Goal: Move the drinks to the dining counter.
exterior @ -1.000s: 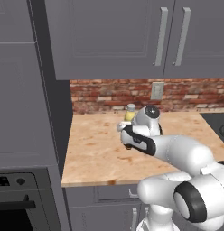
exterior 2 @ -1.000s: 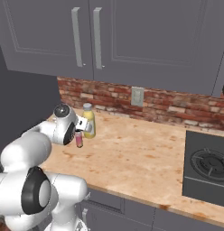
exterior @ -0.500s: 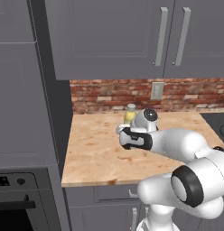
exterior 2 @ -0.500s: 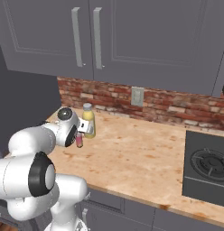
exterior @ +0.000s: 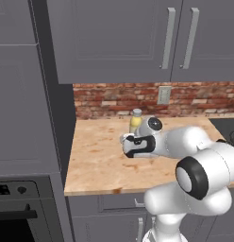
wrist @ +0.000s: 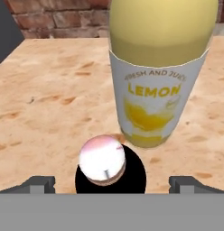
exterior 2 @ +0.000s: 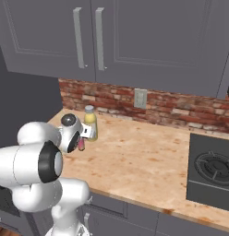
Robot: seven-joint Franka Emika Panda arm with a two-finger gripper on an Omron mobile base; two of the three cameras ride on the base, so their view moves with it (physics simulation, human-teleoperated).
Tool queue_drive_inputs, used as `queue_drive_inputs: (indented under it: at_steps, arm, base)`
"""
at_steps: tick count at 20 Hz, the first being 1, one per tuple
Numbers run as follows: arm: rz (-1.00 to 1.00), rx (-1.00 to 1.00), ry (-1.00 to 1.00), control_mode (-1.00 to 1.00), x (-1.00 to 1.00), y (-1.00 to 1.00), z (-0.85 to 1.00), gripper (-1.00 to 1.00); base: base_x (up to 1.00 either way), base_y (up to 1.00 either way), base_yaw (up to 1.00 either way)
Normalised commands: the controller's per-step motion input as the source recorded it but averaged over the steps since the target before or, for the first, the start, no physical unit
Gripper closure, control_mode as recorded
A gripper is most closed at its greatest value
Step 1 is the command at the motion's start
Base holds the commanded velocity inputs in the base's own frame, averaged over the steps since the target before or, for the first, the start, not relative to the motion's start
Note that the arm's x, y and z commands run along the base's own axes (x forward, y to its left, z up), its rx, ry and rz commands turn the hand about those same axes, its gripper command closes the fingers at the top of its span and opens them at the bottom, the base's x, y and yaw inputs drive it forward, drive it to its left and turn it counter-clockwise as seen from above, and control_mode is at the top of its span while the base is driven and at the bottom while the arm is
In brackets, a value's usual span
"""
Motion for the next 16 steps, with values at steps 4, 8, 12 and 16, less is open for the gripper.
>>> queue_drive_inputs:
  at_steps: [4, 8, 12, 16]
  arm:
    - [0.02, 0.0, 0.0, -1.0, 0.13, 0.12, -0.2, -1.0]
    - [0.02, 0.0, 0.0, -1.0, 0.15, 0.14, -0.18, -1.0]
    - [0.02, 0.0, 0.0, -1.0, 0.13, 0.08, -0.19, 1.0]
    - [0.02, 0.0, 0.0, -1.0, 0.08, 0.01, -0.16, 1.0]
  base:
    - [0.0, 0.0, 0.0]
    - [0.0, 0.0, 0.0]
    - [0.0, 0.0, 0.0]
    - [0.0, 0.0, 0.0]
